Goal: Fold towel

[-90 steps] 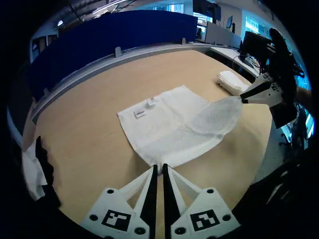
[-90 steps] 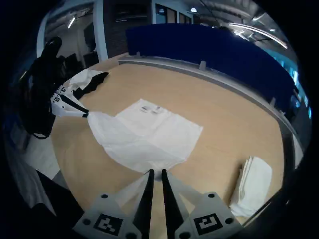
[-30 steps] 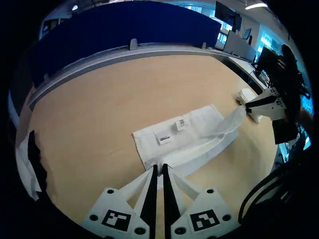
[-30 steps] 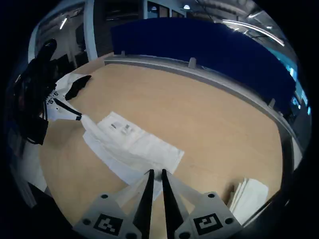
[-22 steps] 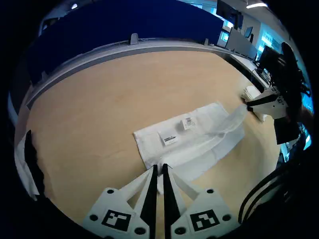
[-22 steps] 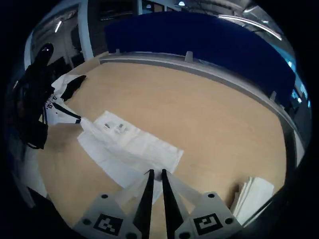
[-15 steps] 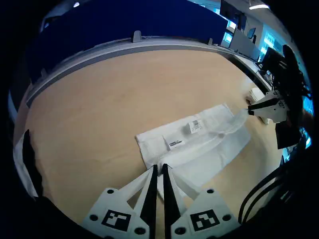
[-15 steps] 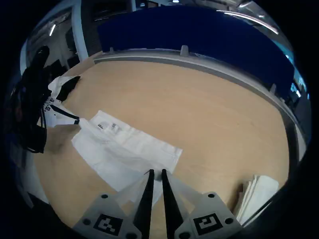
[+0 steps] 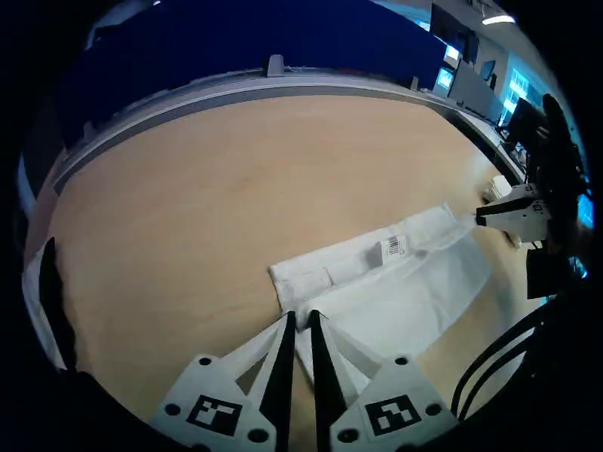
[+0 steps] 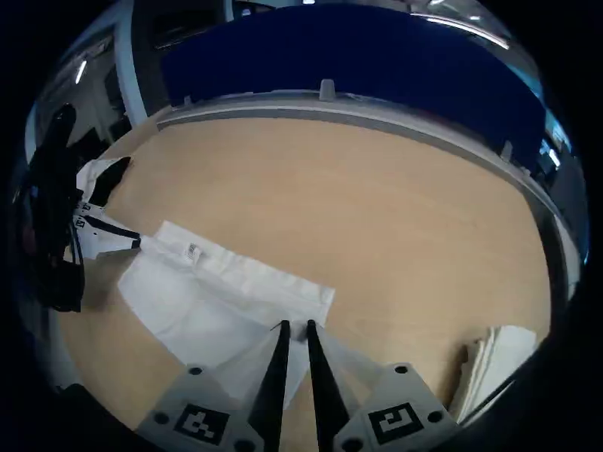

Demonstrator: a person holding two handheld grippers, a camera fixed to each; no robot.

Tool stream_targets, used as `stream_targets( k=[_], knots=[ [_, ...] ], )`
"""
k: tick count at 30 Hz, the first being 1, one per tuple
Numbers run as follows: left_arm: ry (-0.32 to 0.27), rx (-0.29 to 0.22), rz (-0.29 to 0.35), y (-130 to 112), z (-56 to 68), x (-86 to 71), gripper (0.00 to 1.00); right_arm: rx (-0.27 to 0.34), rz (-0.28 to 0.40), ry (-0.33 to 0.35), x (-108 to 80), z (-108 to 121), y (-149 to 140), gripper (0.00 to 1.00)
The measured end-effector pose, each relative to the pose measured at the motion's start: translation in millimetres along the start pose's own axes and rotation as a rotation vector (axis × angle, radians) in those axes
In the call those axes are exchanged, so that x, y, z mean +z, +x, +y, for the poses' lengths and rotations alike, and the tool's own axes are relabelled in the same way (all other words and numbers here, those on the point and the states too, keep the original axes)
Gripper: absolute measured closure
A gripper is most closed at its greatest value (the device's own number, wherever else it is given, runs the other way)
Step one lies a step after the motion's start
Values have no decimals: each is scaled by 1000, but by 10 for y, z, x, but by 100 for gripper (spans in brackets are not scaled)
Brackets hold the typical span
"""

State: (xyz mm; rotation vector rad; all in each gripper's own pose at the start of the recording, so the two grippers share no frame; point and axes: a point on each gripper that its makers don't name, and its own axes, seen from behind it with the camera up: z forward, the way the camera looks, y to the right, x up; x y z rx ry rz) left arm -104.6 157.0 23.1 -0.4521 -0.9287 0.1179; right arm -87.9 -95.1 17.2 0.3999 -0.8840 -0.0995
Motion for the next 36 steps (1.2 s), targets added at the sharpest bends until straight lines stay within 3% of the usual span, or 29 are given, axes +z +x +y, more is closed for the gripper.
stream_targets(
  k=[9,11,15,20,28,36],
  knots=[
    [34,8,23,73,-110,-26,71,14,25,-25,19,30,81,75],
    [36,11,24,84,-126,-43,65,15,29,-39,10,60,97,62],
    [33,12,29,100,-139,-69,48,24,33,-58,-6,107,108,24],
    [16,6,32,103,-107,-78,9,44,42,-57,-38,118,106,11],
    [23,10,36,92,-103,-131,8,39,47,-58,-134,101,79,10],
    [40,-9,49,42,-73,-296,8,31,58,-59,-302,61,15,10]
  ],
)
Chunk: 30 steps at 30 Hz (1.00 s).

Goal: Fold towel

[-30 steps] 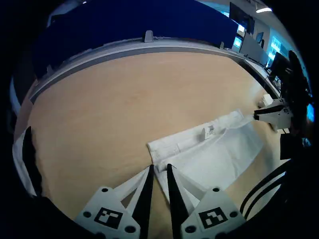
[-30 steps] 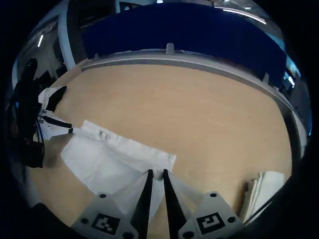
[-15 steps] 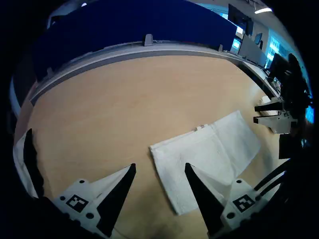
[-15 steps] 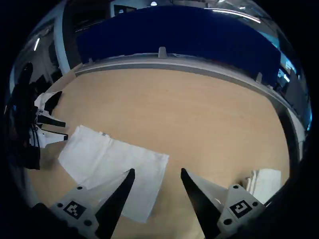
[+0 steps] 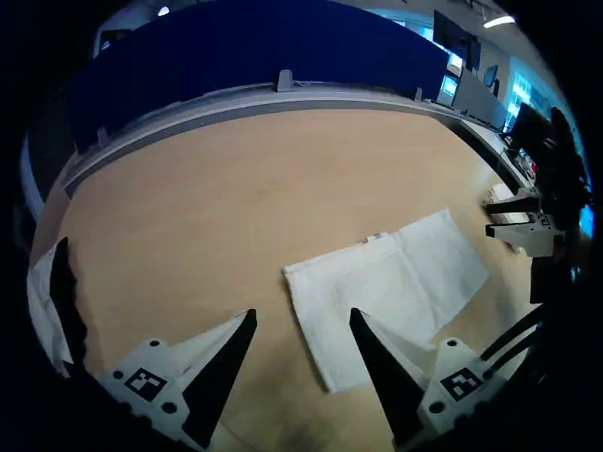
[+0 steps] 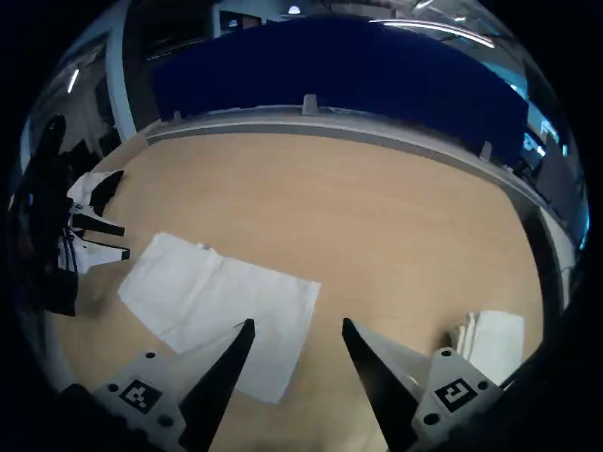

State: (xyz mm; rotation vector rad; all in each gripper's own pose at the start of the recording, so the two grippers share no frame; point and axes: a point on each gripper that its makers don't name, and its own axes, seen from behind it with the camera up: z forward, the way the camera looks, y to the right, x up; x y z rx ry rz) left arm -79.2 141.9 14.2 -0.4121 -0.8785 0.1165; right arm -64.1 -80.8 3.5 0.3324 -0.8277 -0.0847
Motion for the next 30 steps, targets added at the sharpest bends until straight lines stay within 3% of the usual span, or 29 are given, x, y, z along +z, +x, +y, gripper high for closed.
stream_targets(
  k=[17,30],
  knots=[
    [12,-28,23,-341,155,-504,8,30,22,-17,-491,7,-311,10],
    [62,-80,45,-505,122,-753,9,-61,15,31,-509,-40,-400,10]
  ],
)
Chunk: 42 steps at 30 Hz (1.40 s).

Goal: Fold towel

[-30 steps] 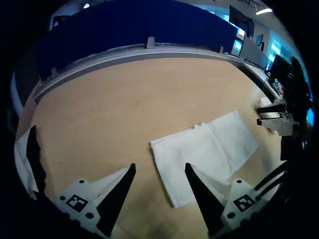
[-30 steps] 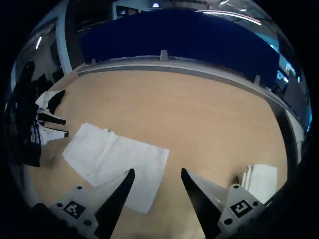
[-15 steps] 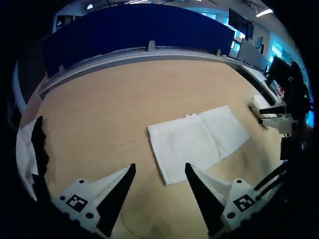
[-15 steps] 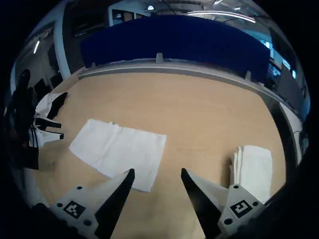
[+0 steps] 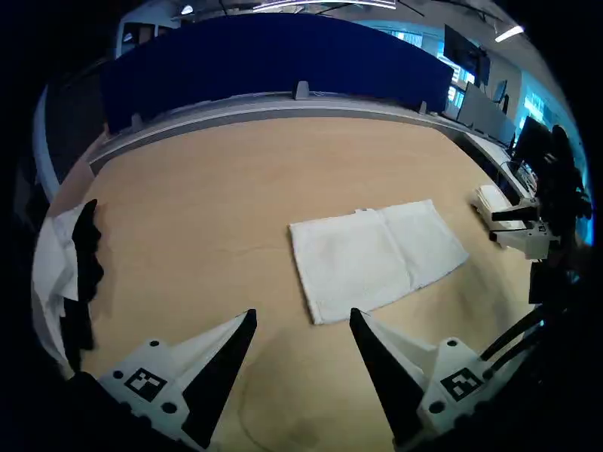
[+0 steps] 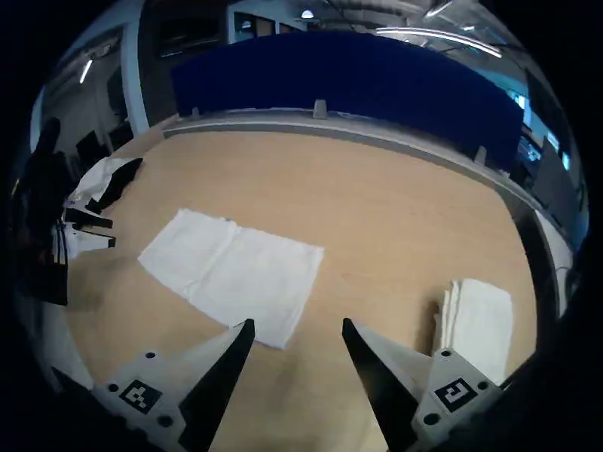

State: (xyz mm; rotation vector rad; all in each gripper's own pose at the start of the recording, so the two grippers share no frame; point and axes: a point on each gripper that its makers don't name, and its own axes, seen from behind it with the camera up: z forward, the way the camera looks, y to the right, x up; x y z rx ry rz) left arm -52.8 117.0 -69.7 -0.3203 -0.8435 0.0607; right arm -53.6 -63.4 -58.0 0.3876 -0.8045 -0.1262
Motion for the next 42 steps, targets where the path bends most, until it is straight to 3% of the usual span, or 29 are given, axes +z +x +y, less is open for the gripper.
stream_targets(
  k=[18,31,35,42],
  knots=[
    [142,-135,7,-505,-338,-517,9,-217,-58,137,53,-235,-176,10],
    [180,-141,15,-625,-395,-733,9,-266,-108,158,211,-221,-329,13],
    [189,-146,17,-661,-411,-798,9,-276,-128,160,301,-223,-411,19],
    [203,-164,14,-738,-459,-853,8,-280,-149,160,441,-232,-506,40]
  ],
)
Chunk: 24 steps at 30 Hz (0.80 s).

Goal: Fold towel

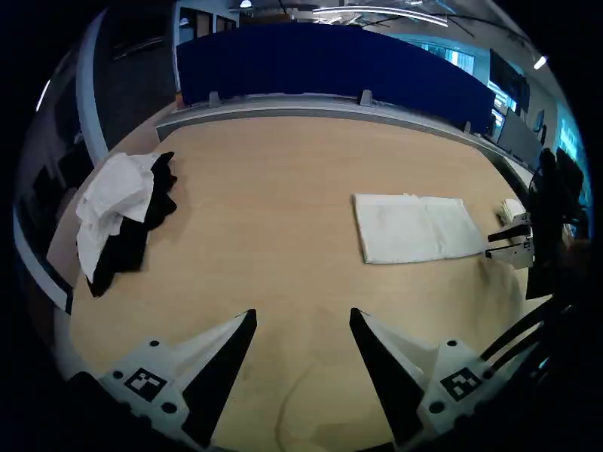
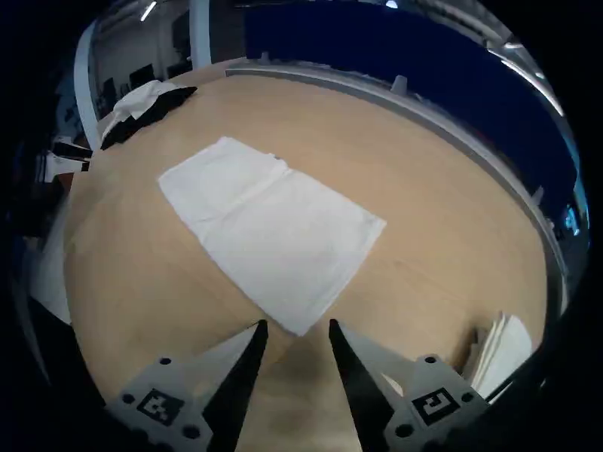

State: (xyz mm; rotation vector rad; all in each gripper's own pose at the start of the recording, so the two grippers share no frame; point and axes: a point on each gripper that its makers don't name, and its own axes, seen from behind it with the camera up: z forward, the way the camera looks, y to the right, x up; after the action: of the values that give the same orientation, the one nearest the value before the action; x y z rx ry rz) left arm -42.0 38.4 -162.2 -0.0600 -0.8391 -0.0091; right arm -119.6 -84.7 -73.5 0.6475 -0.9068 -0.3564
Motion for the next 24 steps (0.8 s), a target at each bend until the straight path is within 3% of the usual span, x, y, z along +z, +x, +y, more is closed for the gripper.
stream_targets(
  k=[15,19,24],
  knots=[
    [15,-12,-1,-88,-79,-85,9,19,-25,24,131,-6,-37,87],
    [17,-9,-5,-102,-92,-87,9,15,-19,21,132,-6,-11,93],
    [17,-6,-6,-113,-102,-81,9,12,-14,16,119,-9,31,94]
  ],
)
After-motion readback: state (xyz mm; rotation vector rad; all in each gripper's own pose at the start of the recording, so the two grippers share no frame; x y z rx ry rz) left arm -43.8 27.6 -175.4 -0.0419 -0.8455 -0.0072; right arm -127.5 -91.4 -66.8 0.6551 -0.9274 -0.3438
